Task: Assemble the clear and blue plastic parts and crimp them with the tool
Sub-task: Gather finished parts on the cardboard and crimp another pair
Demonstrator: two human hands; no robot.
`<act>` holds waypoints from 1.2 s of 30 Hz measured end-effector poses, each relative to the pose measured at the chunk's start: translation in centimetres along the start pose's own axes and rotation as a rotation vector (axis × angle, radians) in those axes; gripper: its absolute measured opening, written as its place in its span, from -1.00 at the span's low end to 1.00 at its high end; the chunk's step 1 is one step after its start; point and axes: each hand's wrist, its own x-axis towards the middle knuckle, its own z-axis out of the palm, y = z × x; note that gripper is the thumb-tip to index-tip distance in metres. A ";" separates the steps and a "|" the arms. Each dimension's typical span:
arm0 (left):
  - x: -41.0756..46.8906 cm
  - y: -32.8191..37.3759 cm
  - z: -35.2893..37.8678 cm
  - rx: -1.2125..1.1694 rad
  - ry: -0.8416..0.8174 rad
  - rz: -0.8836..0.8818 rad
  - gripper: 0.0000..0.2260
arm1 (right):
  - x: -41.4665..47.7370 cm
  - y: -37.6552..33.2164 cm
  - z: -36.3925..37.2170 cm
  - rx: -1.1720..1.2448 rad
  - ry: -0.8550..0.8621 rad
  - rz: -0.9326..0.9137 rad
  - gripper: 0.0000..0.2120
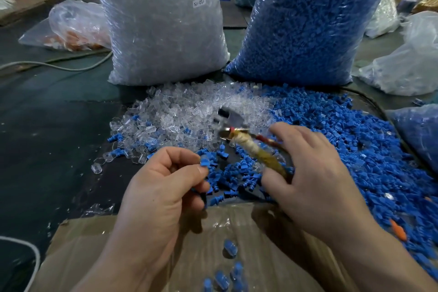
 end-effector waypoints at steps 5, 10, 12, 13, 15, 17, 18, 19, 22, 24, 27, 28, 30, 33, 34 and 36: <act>0.3 0.3 -0.4 -0.043 0.015 0.091 -0.82 | -1.0 -0.5 -1.3 0.095 -0.098 -0.113 -0.53; 0.4 0.3 -0.4 -0.003 0.022 0.131 -0.78 | -1.2 -0.2 -1.2 0.068 -0.214 -0.160 -0.47; 0.2 0.5 -0.2 -0.002 0.016 0.141 -0.79 | -1.3 -0.1 -1.2 0.072 -0.215 -0.174 -0.48; 0.1 0.6 -0.2 -0.004 0.002 0.145 -0.84 | -1.3 -0.1 -1.2 0.073 -0.214 -0.179 -0.48; 0.0 0.8 -0.2 0.013 -0.018 0.154 -0.84 | -1.3 -0.1 -1.4 0.063 -0.212 -0.187 -0.49; 0.0 0.6 -0.4 0.068 -0.024 0.172 -0.72 | -1.2 -0.1 -1.5 0.043 -0.207 -0.195 -0.49; 0.0 0.6 -0.5 0.092 -0.024 0.177 -0.68 | -1.2 -0.1 -1.5 0.030 -0.202 -0.200 -0.49; 0.0 0.6 -0.5 0.111 -0.025 0.185 -0.67 | -1.2 -0.2 -1.5 0.017 -0.199 -0.204 -0.49; -0.2 0.7 -0.4 0.103 -0.032 0.189 -0.85 | -0.9 -0.5 -1.5 -0.010 -0.188 -0.197 -0.54; -0.3 0.8 -0.5 0.063 -0.037 0.174 -0.88 | -0.8 -0.6 -1.5 -0.005 -0.202 -0.178 -0.58; -0.4 0.9 -0.6 0.064 -0.035 0.179 -0.87 | -0.8 -0.6 -1.5 0.016 -0.238 -0.165 -0.58; -0.4 1.0 -0.5 0.073 -0.031 0.179 -0.88 | -0.9 -0.5 -1.5 0.023 -0.248 -0.163 -0.58; -0.2 0.8 -0.7 0.118 -0.017 0.191 -0.87 | -1.1 -0.3 -1.3 0.043 -0.263 -0.154 -0.58; 0.4 0.8 -1.5 0.184 0.055 0.180 -0.74 | -1.2 0.4 -1.1 0.053 -0.228 -0.122 -0.51; 0.4 0.9 -1.8 0.201 0.049 0.160 -0.75 | -1.1 0.7 -1.0 0.039 -0.200 -0.101 -0.46; 0.2 1.0 -1.9 0.339 -0.065 0.106 -0.80 | -0.8 1.2 -0.6 -0.028 -0.139 -0.050 -0.37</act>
